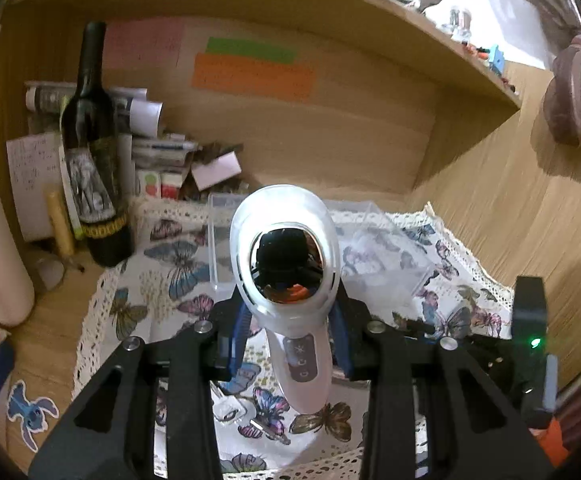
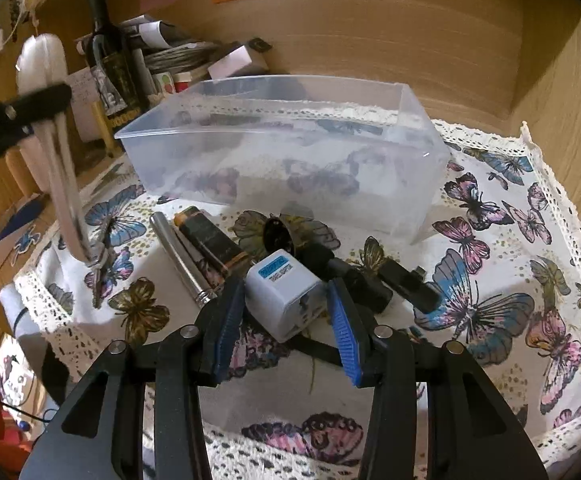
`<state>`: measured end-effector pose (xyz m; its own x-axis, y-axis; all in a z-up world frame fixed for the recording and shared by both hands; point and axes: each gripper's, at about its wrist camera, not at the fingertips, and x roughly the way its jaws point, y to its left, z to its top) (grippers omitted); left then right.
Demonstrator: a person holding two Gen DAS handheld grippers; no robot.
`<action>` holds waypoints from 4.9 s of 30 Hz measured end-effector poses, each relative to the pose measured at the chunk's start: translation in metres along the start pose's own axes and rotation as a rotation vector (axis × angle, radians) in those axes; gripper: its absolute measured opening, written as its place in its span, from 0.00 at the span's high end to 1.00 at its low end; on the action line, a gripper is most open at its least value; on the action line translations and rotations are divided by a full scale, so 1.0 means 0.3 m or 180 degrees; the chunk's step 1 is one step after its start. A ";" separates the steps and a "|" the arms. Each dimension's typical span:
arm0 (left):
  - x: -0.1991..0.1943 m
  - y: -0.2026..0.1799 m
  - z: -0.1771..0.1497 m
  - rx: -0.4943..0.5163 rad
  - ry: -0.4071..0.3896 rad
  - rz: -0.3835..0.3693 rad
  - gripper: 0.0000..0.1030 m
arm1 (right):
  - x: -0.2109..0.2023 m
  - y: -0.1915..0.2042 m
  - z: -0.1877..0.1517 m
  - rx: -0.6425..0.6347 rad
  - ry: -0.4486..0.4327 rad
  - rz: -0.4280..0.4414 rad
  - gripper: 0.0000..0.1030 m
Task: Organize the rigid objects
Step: 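Lift the white device with the left tool while the right tool carries the adapter over the clear box, then open the right tool to drop the adapter into the box while the left tool releases the device there, then grasp the metal cylinder with the left tool while the right tool grasps a black stick-shaped part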
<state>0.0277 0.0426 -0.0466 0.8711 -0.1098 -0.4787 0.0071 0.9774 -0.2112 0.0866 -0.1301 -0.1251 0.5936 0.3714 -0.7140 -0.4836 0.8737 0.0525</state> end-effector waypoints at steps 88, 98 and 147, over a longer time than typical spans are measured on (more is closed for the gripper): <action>0.247 -0.007 0.064 0.0146 0.0684 0.0275 0.03 | -0.167 -0.096 0.253 -0.0040 -0.0718 -0.0354 0.33; 0.373 -0.080 -0.133 0.0144 0.1436 0.0139 0.03 | -0.144 -0.154 0.124 0.0085 -0.0433 -0.0492 0.26; 0.236 -0.074 -0.240 0.0425 0.1364 0.0004 0.40 | 0.052 -0.081 0.055 -0.0122 0.0365 -0.0119 0.68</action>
<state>0.0538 0.0001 -0.1372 0.5894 -0.1459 -0.7946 0.0940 0.9893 -0.1120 0.1183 -0.1404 -0.1262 0.5351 0.2985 -0.7903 -0.4881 0.8728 -0.0008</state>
